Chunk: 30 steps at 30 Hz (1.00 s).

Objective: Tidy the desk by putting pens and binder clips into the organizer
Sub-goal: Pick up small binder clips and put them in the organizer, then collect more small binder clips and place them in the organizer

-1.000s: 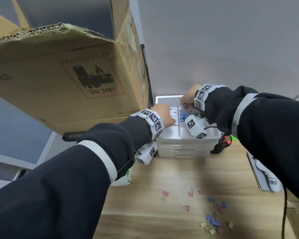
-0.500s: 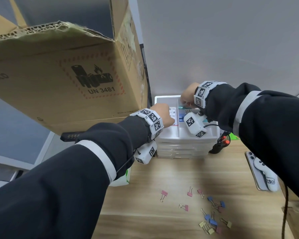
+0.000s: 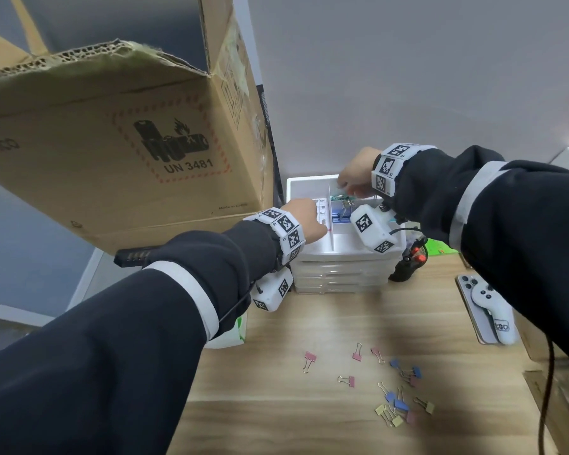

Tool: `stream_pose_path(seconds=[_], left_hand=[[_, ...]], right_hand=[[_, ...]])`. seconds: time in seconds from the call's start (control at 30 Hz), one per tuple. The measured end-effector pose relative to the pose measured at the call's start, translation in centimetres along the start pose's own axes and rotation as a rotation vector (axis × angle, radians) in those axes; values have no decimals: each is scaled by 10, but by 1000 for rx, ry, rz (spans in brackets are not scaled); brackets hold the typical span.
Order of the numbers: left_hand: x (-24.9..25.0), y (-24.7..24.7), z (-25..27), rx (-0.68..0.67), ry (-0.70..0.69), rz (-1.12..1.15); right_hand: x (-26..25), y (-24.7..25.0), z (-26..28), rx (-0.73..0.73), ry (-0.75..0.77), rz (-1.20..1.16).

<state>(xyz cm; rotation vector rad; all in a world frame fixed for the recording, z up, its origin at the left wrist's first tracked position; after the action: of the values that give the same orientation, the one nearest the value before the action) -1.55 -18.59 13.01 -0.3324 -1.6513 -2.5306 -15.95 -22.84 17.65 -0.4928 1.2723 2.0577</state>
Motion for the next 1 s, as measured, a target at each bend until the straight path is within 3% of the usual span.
stream_pose_path(seconds=[0.2, 0.4, 0.67, 0.83, 1.0], left_hand=[[0, -9, 28, 32, -8, -5], [0, -18, 62, 73, -41, -45], [12, -73, 95, -58, -163, -182], [25, -145, 106, -198, -196, -227], [31, -231, 112, -349, -234, -184]], right_hand=[[17, -1, 35, -22, 111, -339], [54, -2, 78, -24, 62, -418], [151, -48, 115, -369, -164, -369], [233, -92, 131, -291, -308, -309], [302, -128, 137, -132, -326, -133]])
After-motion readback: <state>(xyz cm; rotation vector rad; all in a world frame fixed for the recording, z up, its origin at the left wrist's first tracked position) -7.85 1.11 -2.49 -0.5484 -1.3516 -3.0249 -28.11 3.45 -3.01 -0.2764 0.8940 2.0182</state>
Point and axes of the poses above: each hand's wrist, its own z-axis away from the middle knuckle, its own y-axis out of the back of the hand, x = y × z, the point moved 5 cm from there along -z, towards the middle knuckle, and after that the axes turned 6 degrees about y, right-handed, at the moved point
